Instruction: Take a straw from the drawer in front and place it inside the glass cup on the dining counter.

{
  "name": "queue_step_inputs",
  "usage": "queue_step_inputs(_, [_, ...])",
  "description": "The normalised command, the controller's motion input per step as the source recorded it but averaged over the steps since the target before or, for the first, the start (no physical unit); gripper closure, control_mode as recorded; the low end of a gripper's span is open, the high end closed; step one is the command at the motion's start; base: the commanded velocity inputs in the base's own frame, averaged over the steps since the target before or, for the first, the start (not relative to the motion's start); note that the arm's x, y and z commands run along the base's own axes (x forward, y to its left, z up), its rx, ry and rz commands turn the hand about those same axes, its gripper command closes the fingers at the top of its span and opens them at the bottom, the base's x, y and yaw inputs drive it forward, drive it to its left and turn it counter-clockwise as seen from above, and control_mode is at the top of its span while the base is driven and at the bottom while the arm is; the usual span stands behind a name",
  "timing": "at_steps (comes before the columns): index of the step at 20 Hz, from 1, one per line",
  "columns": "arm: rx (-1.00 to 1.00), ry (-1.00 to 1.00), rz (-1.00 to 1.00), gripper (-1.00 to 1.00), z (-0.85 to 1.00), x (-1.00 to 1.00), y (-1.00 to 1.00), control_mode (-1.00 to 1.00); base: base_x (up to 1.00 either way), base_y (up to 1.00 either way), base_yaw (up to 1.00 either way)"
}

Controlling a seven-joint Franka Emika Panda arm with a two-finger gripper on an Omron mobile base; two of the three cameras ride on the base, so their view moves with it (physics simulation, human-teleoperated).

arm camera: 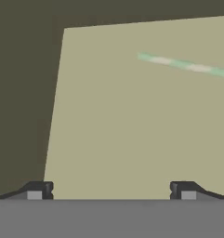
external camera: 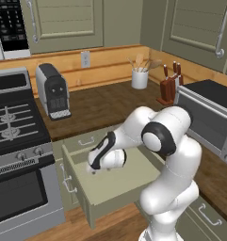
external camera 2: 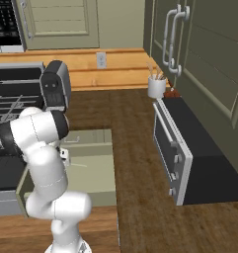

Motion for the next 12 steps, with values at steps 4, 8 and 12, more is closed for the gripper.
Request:
queue_step_inputs(4, [-0.12, -0.07, 0.07, -1.00, 0.06, 0.43, -0.43, -1.00, 0.00, 0.00, 0.00])
queue_step_inputs(8, [-0.12, -0.06, 0.11, -1.00, 0.05, 0.50, -0.12, -1.00, 0.00, 0.00, 0.00])
queue_step_inputs(12, [-0.10, 0.00, 0.07, -1.00, 0.00, 0.44, 0.00, -1.00, 0.00, 0.00, 0.00])
